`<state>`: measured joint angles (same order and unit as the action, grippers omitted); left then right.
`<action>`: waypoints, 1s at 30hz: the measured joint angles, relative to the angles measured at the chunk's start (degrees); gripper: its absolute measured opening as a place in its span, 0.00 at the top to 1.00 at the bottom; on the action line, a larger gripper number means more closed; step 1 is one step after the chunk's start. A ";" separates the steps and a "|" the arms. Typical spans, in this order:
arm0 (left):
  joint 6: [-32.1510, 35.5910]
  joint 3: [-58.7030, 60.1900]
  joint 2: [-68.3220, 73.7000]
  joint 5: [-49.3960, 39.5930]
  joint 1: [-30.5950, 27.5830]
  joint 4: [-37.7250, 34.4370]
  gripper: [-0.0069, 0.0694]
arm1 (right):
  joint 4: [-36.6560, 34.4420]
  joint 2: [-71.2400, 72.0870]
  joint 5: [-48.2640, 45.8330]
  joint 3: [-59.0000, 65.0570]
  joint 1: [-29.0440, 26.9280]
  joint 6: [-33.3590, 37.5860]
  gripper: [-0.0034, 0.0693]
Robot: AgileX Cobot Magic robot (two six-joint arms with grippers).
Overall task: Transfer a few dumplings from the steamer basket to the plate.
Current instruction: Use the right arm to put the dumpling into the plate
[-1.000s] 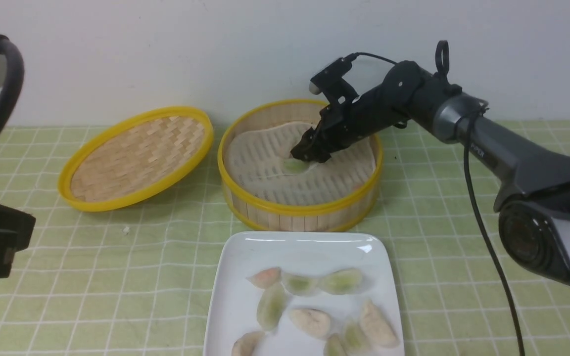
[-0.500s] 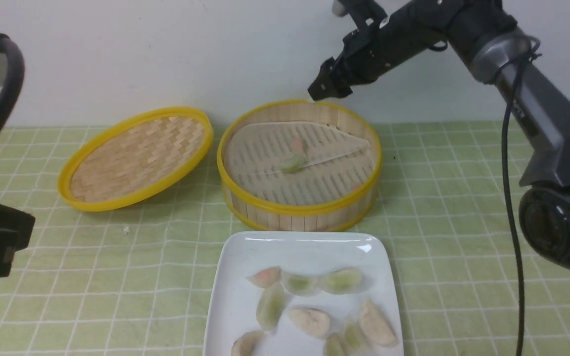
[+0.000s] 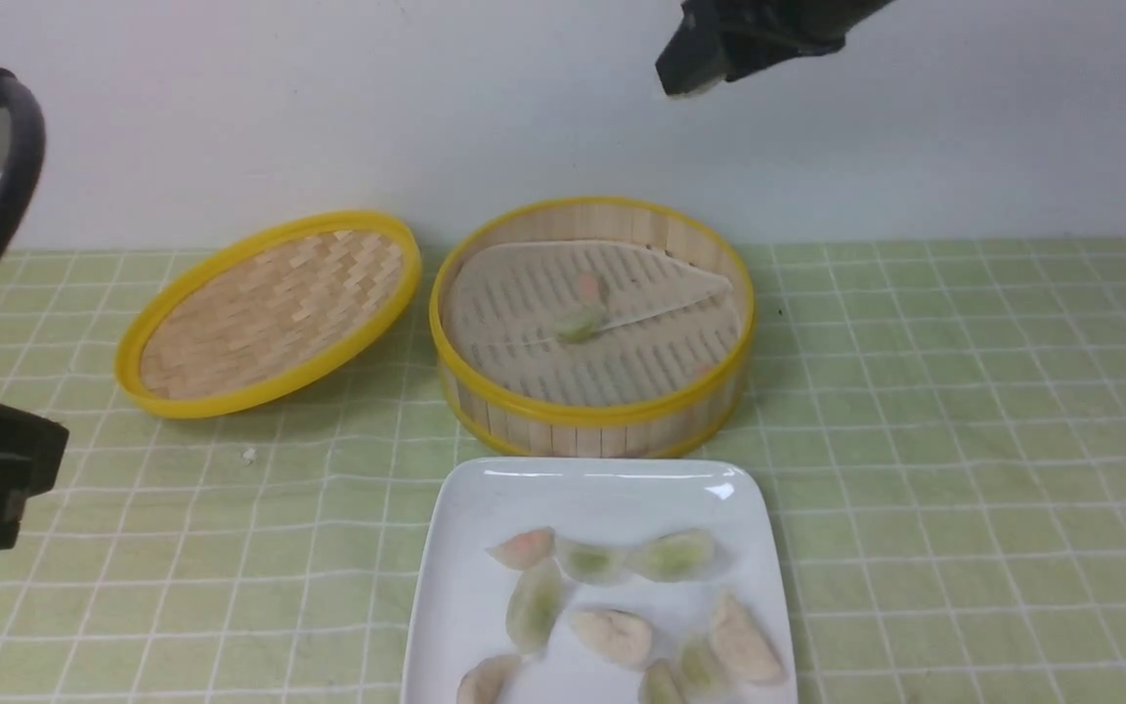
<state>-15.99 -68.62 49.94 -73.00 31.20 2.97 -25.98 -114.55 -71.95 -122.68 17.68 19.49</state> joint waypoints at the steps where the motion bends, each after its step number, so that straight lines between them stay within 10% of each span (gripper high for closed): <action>1: 0.01 0.00 0.00 0.00 0.00 0.00 0.92 | -0.06 4.00 0.06 6.71 0.64 1.10 0.42; 13: 0.05 0.00 0.00 0.00 0.00 0.23 0.92 | -0.65 14.41 12.89 51.58 12.25 4.98 0.42; 21: 0.05 0.00 0.00 0.00 0.00 0.23 0.92 | -0.85 11.12 20.95 53.65 14.23 4.28 0.41; 30: 0.05 0.00 0.00 0.00 0.00 0.23 0.92 | 6.79 14.71 15.99 49.38 14.23 -3.43 0.12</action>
<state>-15.94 -68.62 49.94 -73.00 31.20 3.20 -19.19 -99.84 -55.95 -73.31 31.91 16.06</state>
